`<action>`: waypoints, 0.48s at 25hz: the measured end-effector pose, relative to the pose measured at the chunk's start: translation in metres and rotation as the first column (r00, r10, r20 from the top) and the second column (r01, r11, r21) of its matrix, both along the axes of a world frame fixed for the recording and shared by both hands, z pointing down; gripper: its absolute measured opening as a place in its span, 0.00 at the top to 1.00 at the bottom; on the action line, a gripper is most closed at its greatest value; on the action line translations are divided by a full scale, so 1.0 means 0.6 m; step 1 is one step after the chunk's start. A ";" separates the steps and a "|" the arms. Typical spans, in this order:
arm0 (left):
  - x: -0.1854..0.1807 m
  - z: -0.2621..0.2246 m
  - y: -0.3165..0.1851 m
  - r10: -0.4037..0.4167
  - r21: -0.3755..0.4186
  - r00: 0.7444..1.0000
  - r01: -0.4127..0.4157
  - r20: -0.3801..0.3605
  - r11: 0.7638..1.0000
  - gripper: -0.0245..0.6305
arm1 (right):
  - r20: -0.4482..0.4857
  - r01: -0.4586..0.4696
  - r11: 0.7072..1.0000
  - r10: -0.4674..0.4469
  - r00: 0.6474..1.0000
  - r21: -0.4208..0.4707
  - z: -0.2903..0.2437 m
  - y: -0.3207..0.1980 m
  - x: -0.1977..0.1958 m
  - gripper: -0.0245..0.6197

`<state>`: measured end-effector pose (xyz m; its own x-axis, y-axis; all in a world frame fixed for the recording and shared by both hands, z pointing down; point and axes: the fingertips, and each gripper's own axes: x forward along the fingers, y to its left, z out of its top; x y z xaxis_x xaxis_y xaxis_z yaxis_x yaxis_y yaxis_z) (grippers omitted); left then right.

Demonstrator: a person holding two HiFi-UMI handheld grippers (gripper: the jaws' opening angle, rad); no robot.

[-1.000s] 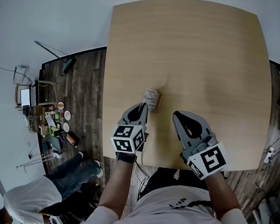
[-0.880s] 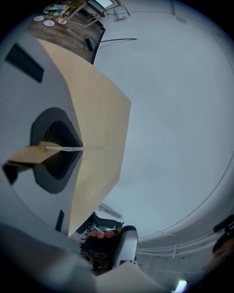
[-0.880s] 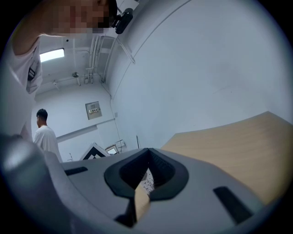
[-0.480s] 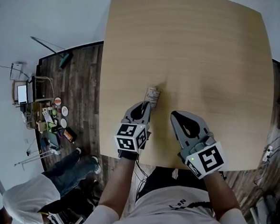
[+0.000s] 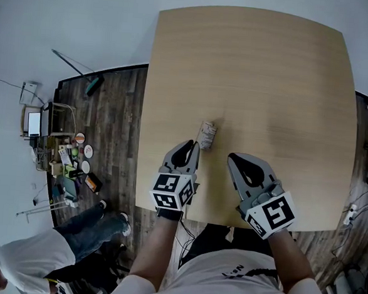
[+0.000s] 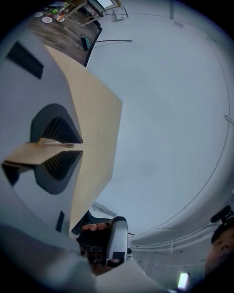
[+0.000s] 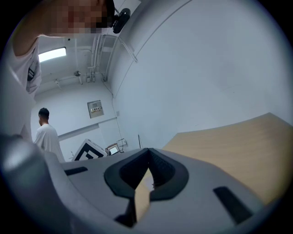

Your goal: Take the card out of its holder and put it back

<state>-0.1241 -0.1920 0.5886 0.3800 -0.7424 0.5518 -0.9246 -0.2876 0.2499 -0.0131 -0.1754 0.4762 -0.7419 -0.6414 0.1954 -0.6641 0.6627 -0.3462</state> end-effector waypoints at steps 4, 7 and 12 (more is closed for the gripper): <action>-0.006 -0.065 0.009 -0.016 0.065 1.000 0.017 -0.020 0.998 0.90 | -0.001 -0.001 1.000 0.001 1.000 0.030 -0.037 0.009 -0.006 0.94; 0.006 -0.120 0.024 0.005 0.111 0.999 0.001 -0.050 0.994 0.90 | -0.002 -0.007 0.999 0.007 1.000 0.041 -0.061 0.022 -0.008 0.94; 0.034 -0.213 0.058 0.065 0.185 0.993 -0.047 -0.095 0.982 0.91 | -0.009 -0.020 0.996 0.021 1.000 0.089 -0.113 0.043 -0.014 0.94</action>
